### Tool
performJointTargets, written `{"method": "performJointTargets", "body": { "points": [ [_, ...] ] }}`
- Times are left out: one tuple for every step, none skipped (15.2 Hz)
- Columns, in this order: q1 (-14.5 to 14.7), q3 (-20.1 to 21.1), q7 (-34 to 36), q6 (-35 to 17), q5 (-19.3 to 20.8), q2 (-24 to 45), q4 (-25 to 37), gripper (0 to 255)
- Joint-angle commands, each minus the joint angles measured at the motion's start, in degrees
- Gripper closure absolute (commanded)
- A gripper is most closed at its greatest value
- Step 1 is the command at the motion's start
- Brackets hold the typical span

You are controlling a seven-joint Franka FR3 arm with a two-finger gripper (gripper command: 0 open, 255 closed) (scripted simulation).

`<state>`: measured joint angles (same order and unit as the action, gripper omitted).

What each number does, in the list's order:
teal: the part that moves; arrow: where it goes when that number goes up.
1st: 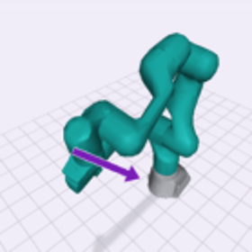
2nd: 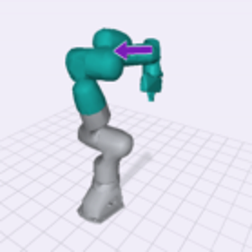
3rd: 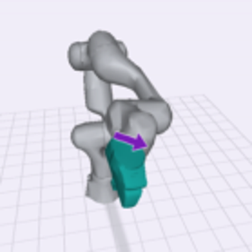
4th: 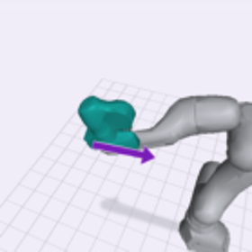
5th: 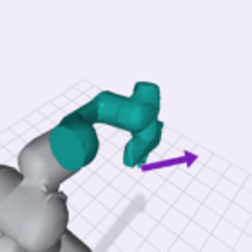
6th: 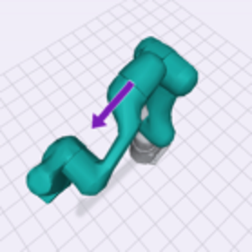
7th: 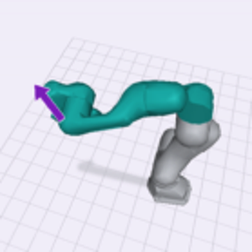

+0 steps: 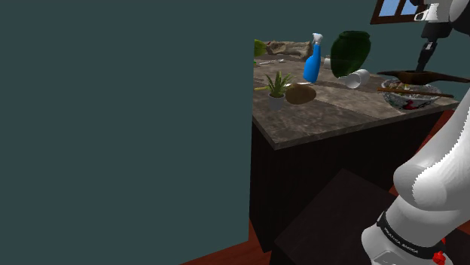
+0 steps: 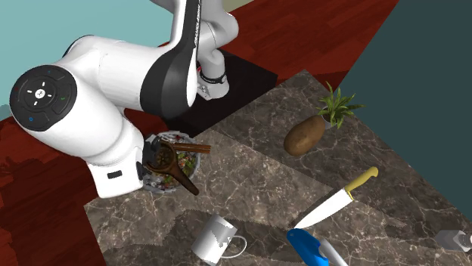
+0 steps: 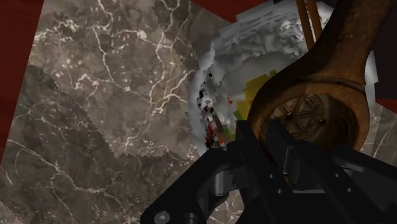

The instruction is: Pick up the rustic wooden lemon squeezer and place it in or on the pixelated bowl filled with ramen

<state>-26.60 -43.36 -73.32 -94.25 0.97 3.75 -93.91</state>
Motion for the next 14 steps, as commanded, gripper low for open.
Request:
{"method": "performJointTargets", "body": {
  "points": [
    [0.2, 0.2, 0.3, -0.7, 0.2, -0.2, -1.7, 255],
    [0.2, 0.2, 0.3, -0.7, 0.3, -0.2, -1.7, 255],
    [0.2, 0.2, 0.3, -0.7, 0.2, -0.2, -1.7, 255],
    [0.2, 0.1, 0.3, -0.7, 0.2, -0.2, -1.7, 255],
    [0.2, 0.1, 0.3, -0.7, 0.2, -0.2, -1.7, 255],
    [0.2, 0.1, 0.3, -0.7, 0.2, -0.2, -1.7, 255],
    [0.2, 0.1, 0.3, -0.7, 0.2, -0.2, -1.7, 255],
    [0.4, 0.2, 0.6, -0.7, 0.5, -0.6, -2.0, 0],
    [0.5, 0.3, 0.7, -0.7, 0.6, -0.8, -2.1, 0],
    [0.5, 0.3, 0.7, -0.7, 0.7, -0.8, -2.2, 0],
    [0.5, 0.3, 0.7, -0.7, 0.7, -0.8, -2.2, 0],
    [0.5, 0.3, 0.7, -0.8, 0.7, -0.8, -2.2, 0],
    [0.3, 0.1, 0.3, -0.7, 0.2, -0.2, -1.7, 0],
    [0.1, 0.1, 0.1, 1.3, -0.1, 0.3, 0.7, 0]
  ]
}}
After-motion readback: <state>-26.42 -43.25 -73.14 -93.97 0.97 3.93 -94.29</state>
